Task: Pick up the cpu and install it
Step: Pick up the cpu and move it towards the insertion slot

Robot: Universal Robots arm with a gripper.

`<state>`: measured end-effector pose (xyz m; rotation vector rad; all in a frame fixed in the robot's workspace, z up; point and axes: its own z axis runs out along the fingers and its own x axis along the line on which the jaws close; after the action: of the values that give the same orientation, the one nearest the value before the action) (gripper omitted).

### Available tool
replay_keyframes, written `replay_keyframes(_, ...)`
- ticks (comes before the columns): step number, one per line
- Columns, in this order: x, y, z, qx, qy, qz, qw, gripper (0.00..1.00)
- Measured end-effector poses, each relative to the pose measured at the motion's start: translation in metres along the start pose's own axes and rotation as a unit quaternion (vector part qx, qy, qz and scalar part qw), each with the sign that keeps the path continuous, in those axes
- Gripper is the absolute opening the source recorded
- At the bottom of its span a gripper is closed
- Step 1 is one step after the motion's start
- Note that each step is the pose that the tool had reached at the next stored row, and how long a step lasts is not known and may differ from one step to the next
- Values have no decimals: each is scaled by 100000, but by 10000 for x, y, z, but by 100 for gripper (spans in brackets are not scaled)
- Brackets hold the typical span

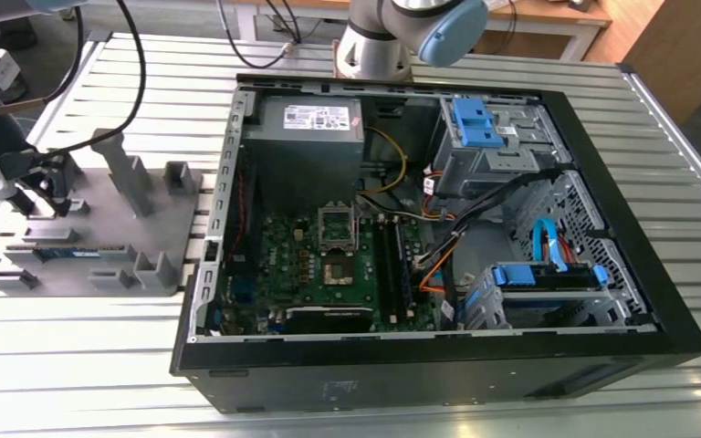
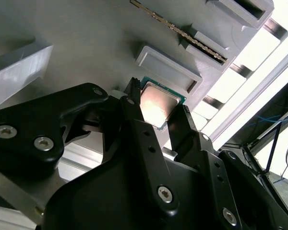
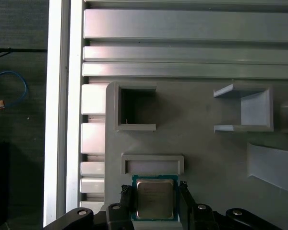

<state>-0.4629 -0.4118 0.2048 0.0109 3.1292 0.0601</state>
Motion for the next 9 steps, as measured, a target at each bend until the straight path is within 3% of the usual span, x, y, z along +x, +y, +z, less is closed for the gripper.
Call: replay_keyframes(9,0,1,-15,-51,0,-1,100000,47)
